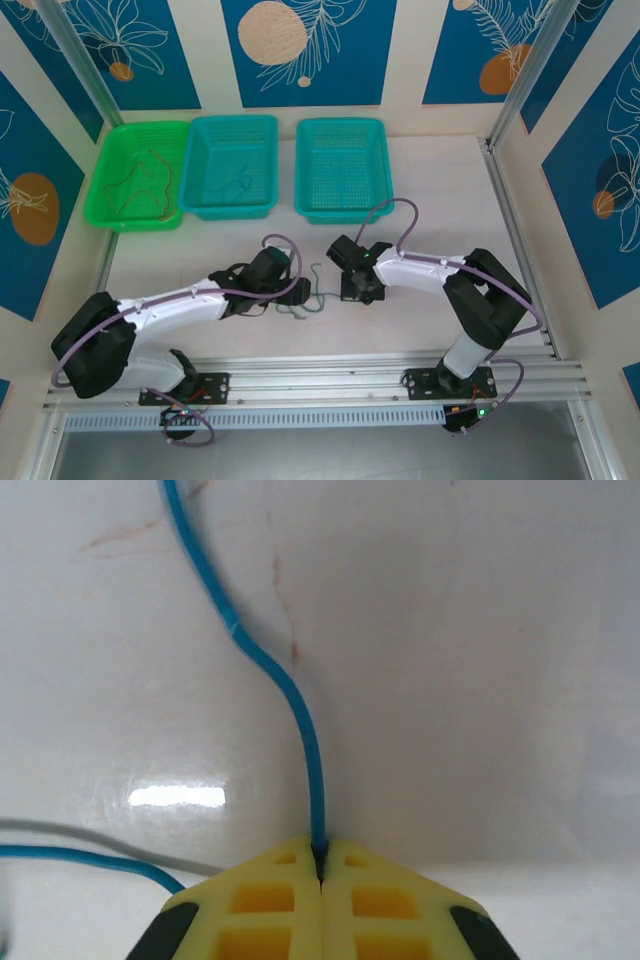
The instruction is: Untangle the cables
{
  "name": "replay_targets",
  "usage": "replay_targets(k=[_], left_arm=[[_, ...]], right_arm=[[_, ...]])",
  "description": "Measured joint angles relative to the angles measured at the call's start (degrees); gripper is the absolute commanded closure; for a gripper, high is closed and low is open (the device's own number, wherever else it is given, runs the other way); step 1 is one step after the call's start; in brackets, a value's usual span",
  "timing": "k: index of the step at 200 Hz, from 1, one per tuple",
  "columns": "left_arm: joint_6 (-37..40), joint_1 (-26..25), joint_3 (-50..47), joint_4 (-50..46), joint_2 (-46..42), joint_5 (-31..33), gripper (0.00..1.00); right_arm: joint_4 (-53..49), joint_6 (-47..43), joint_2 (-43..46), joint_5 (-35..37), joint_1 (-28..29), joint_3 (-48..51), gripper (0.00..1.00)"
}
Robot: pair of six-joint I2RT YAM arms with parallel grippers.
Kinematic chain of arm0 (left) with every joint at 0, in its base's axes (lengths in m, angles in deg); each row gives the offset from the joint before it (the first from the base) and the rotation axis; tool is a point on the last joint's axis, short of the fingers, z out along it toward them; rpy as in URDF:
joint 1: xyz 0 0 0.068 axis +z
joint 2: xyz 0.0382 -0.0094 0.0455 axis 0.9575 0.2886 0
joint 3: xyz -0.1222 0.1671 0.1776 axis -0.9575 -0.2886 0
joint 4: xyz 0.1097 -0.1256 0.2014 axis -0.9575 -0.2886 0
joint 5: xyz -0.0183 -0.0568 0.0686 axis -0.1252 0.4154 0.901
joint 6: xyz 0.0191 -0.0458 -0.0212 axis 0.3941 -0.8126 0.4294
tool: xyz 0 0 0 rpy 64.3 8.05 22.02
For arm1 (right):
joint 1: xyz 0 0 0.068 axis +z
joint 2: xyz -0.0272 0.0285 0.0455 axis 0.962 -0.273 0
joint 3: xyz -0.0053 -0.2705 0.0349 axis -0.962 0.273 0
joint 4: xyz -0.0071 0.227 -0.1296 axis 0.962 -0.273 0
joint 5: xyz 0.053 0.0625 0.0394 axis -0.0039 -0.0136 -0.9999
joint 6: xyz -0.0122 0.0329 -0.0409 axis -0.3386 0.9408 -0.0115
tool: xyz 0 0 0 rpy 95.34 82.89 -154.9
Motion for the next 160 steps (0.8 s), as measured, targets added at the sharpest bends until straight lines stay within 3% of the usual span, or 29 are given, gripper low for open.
replay_targets(k=[66,122,160], left_arm=[[-4.9,0.6,-1.6,2.9,4.7,0.2,0.27],[-9.3,2.9,-3.9,4.3,6.7,3.7,0.59],[-11.1,3.6,-6.3,6.4,5.2,4.4,0.61]], right_arm=[[2.3,-5.6,9.7,-0.4,0.2,3.3,1.00],[-3.1,-4.9,18.3,7.6,1.2,3.4,1.00],[-7.3,-2.0,23.5,12.0,0.3,4.5,1.00]])
